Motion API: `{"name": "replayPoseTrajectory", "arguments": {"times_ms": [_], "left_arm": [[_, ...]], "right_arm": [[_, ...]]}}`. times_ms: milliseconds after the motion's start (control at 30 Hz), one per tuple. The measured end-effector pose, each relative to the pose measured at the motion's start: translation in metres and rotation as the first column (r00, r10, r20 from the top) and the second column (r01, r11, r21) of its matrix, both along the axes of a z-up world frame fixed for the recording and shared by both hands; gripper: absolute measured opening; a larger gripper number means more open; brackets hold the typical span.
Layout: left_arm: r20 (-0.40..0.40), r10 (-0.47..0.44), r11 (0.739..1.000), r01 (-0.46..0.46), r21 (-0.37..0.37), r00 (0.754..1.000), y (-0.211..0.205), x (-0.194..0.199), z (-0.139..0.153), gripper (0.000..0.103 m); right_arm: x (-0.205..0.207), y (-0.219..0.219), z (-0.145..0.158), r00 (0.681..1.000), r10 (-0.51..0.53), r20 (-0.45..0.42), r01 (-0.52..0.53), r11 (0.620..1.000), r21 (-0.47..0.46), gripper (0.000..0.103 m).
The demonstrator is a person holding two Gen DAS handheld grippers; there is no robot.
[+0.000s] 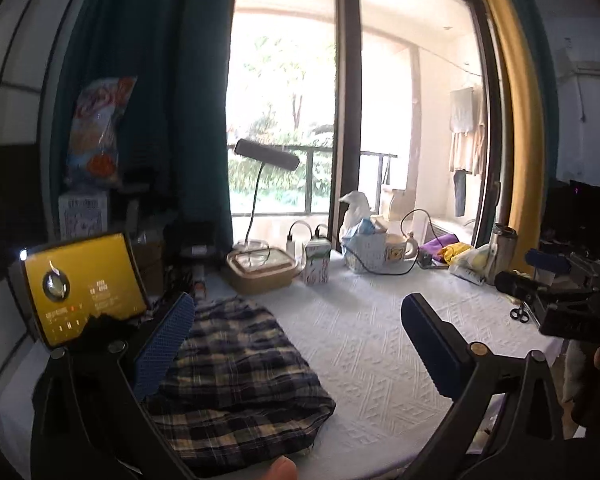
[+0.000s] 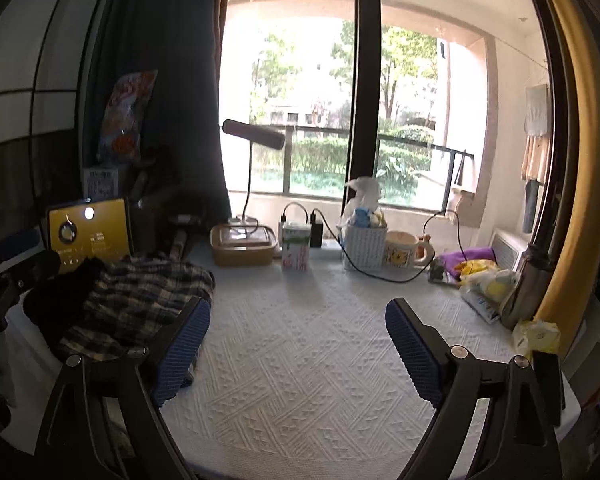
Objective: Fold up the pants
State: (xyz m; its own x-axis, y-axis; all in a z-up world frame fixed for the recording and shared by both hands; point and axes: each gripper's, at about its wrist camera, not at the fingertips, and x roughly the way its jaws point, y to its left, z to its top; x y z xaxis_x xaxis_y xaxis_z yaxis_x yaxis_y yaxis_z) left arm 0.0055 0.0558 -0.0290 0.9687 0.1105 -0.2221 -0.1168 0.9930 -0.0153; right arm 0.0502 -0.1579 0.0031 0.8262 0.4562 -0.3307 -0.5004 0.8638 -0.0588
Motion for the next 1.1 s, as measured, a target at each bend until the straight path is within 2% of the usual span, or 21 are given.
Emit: {"name": "replayPoseTrajectory", "arguments": {"times_ms": [200, 367, 500, 767, 1100], "left_arm": [[0.051, 0.025, 0.999, -0.026, 0.02, 0.998, -0.007, -0.014, 0.02, 0.102], [0.092, 0.079, 0.996, -0.082, 0.028, 0.993, -0.01, -0.026, 0.03, 0.102], [0.115, 0.094, 0.995, -0.095, 0.003, 0.989, -0.006, -0.032, 0.03, 0.102], [0.088, 0.126, 0.991, -0.123, -0.044, 0.988, 0.01, -0.029, 0.023, 0.102], [0.064, 0.126, 0.991, -0.122, -0.063, 0.99, 0.015, -0.031, 0.016, 0.102]], "right_arm": [[-0.016, -0.013, 0.018, 0.998, -0.02, 0.061, 0.017, 0.998, 0.06, 0.101], [-0.026, -0.02, 0.026, 0.996, -0.024, 0.086, 0.017, 0.997, 0.079, 0.102], [-0.032, -0.022, 0.03, 0.994, -0.029, 0.103, 0.021, 0.997, 0.079, 0.102], [-0.033, -0.016, 0.028, 0.994, -0.026, 0.105, 0.02, 0.998, 0.063, 0.102], [-0.032, -0.004, 0.018, 0.997, -0.009, 0.077, 0.007, 1.0, 0.03, 0.102]]}}
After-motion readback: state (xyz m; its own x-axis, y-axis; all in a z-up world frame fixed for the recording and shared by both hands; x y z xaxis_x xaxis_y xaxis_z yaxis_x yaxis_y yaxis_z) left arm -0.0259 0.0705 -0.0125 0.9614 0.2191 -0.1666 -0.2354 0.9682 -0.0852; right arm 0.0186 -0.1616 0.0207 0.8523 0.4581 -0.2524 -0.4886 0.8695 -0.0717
